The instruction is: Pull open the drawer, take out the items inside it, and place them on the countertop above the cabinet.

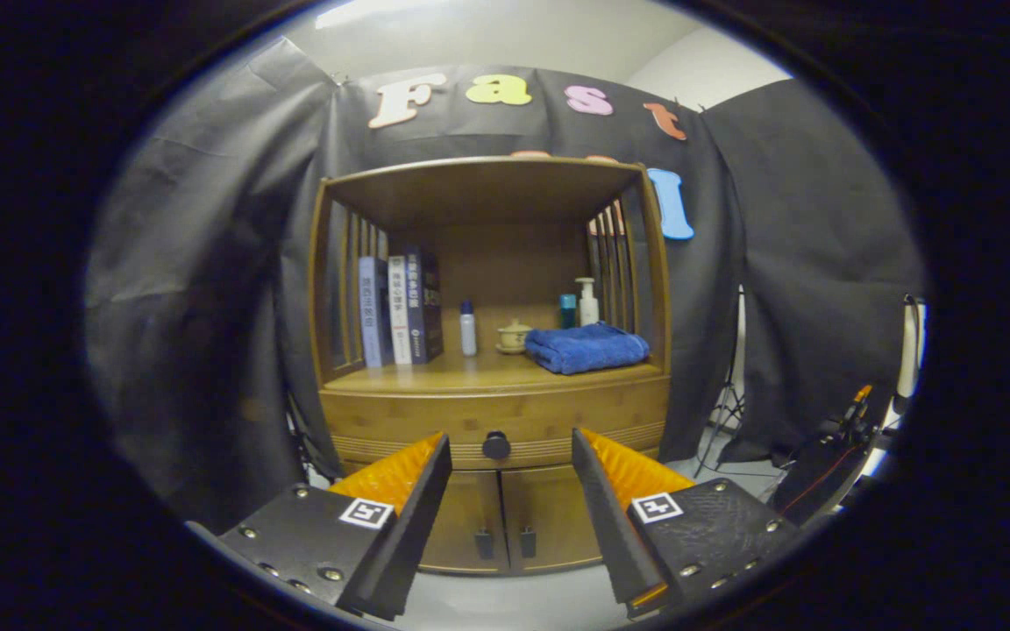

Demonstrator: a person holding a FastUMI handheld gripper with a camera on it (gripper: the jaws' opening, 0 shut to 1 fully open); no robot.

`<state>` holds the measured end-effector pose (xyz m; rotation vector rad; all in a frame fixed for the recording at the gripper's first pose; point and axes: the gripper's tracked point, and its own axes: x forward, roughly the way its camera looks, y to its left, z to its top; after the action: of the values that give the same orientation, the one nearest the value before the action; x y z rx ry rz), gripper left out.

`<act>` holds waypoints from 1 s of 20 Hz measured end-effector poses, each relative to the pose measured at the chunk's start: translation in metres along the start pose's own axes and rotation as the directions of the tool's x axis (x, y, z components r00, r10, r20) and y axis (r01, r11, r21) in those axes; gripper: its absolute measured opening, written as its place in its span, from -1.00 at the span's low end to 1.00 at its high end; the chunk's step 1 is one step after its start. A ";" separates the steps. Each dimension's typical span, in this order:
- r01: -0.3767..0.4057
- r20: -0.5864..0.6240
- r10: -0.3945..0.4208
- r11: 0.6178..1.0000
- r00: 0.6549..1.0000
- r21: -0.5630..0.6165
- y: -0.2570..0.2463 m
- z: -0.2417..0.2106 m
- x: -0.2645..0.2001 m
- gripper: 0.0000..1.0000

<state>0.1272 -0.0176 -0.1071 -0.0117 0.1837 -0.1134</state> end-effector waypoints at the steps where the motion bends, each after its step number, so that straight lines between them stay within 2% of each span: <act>1: -0.010 -0.007 0.010 1.000 1.000 0.012 0.005 -0.005 0.014 0.68; 6: -0.063 -0.041 0.065 0.996 0.997 0.059 0.023 -0.027 0.081 0.67; 9: -0.052 -0.068 0.057 0.996 0.996 0.076 0.023 -0.041 0.119 0.68; 15: -0.075 -0.212 0.087 0.995 0.973 0.064 0.031 -0.099 0.176 0.70; 18: -0.088 -0.252 0.096 0.995 0.963 0.042 0.032 -0.116 0.195 0.47; 20: -0.100 -0.278 0.102 0.995 0.955 0.018 0.034 -0.123 0.199 0.45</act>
<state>0.3025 -0.0066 -0.2651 0.0180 0.4658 -0.0124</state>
